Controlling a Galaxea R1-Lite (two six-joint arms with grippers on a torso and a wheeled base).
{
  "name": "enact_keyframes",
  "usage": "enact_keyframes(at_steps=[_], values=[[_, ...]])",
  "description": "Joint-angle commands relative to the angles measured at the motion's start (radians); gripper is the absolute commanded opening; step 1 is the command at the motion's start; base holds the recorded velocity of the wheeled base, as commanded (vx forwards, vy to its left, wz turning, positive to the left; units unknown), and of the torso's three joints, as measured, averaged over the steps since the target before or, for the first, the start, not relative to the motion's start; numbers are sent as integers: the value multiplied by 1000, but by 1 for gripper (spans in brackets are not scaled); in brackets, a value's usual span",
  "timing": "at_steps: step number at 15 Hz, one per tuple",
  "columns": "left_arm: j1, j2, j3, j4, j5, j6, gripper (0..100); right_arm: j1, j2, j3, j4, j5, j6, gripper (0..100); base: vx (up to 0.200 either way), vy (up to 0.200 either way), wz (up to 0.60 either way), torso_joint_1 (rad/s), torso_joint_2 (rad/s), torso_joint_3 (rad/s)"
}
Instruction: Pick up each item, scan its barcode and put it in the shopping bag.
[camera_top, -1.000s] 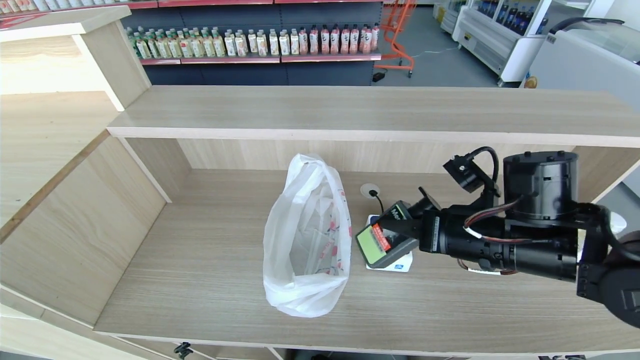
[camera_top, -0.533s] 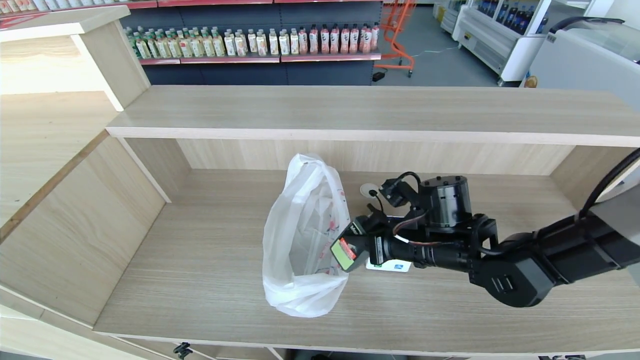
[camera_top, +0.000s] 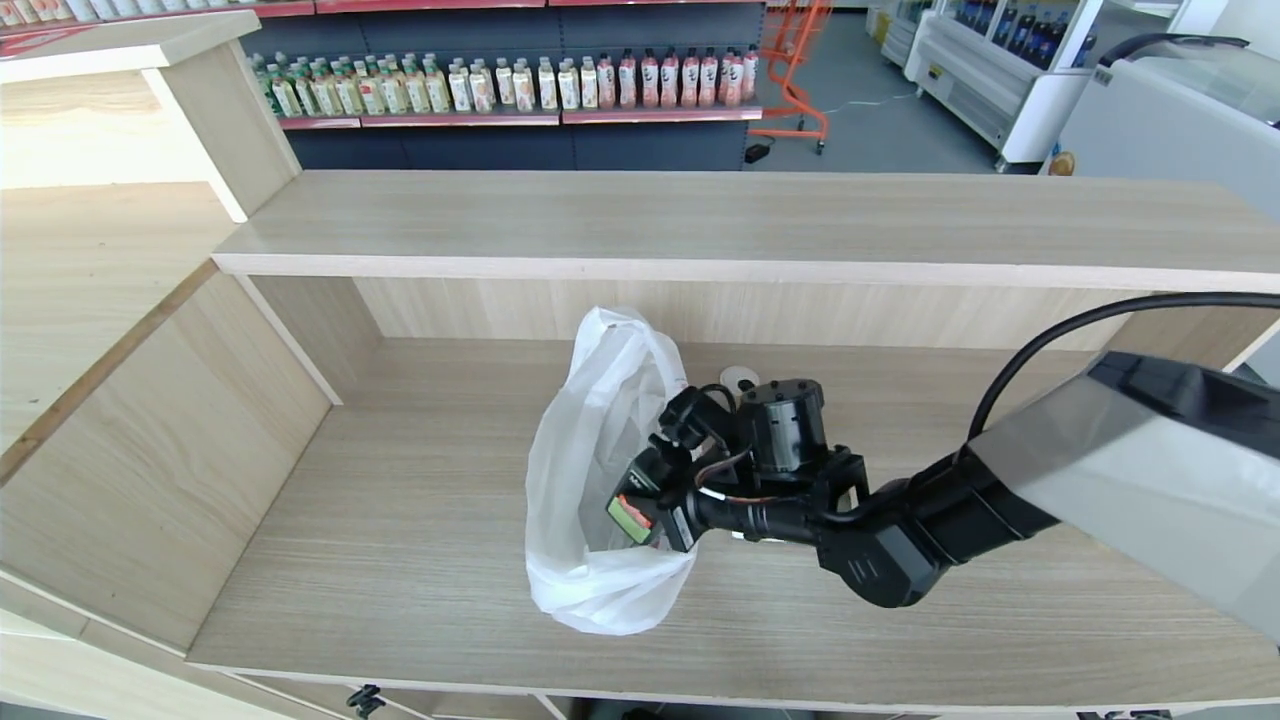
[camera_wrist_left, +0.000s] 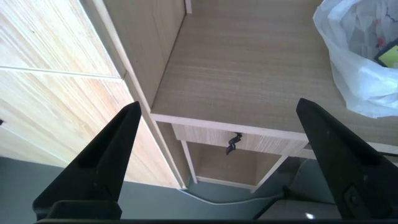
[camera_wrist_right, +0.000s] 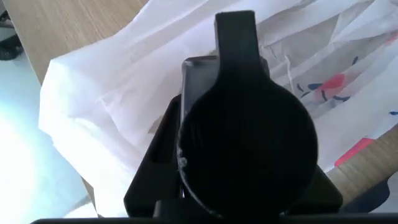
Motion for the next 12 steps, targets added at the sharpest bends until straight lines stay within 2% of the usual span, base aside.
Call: enact_keyframes(at_steps=[1, 4, 5, 7, 10, 11, 12], values=[[0, 0, 0, 0, 1, 0, 100, 1, 63, 1, -2, 0, -100, 0, 0, 0, 0, 0, 0, 0], [0, 0, 0, 0, 1, 0, 100, 9, 73, -6, -2, 0, -143, 0, 0, 0, 0, 0, 0, 0], [0, 0, 0, 0, 1, 0, 100, 9, 71, -7, -3, 0, -142, 100, 0, 0, 0, 0, 0, 0], [0, 0, 0, 0, 1, 0, 100, 5, 45, -4, -26, 1, -83, 100, 0, 0, 0, 0, 0, 0], [0, 0, 0, 0, 1, 0, 100, 0, -101, 7, -20, 6, 282, 100, 0, 0, 0, 0, 0, 0], [0, 0, 0, 0, 1, 0, 100, -26, -182, 28, 11, 20, 418, 100, 0, 0, 0, 0, 0, 0], [0, 0, 0, 0, 1, 0, 100, -48, -265, 67, 52, 20, 490, 100, 0, 0, 0, 0, 0, 0]])
